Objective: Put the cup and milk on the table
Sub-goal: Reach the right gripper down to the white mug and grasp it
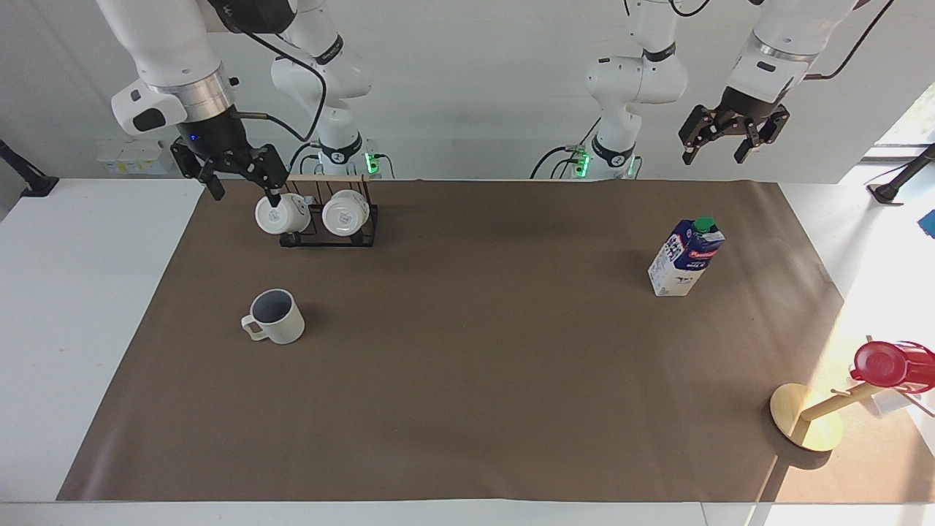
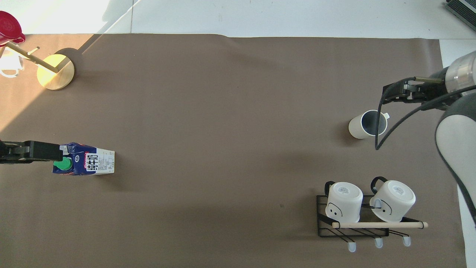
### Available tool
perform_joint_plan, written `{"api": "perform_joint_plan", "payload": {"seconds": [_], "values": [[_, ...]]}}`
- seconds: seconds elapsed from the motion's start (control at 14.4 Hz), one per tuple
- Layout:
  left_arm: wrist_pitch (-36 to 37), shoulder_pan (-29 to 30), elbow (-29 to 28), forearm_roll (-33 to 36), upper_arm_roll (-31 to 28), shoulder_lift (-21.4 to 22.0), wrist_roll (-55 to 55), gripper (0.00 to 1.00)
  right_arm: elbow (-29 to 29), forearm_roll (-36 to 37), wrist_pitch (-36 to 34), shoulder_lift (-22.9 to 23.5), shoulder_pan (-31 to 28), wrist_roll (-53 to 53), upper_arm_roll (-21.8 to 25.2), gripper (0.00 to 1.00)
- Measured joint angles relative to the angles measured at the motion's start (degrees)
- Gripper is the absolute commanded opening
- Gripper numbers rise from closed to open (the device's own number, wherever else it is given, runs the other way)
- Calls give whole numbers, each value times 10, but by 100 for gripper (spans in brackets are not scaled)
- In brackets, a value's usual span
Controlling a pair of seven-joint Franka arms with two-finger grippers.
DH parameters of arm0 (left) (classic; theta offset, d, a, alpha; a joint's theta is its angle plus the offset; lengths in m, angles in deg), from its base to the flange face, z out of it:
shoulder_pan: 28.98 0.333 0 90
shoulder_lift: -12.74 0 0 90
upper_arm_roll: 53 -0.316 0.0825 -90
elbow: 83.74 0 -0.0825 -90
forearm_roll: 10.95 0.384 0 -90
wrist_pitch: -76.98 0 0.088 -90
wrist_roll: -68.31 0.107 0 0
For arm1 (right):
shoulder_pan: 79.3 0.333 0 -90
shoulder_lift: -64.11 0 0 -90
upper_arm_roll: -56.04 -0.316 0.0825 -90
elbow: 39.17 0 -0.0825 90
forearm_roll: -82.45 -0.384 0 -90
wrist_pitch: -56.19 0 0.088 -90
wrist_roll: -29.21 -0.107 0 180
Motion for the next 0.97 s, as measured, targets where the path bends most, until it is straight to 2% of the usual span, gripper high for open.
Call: {"api": "perform_joint_plan", "payload": {"seconds": [0.42, 0.97], "values": [[0, 0, 0, 0, 0, 0, 0, 100, -54, 1, 113, 65, 1, 0, 0, 100], [0, 0, 0, 0, 0, 0, 0, 100, -177, 2, 236, 72, -5, 25, 2, 100]]}}
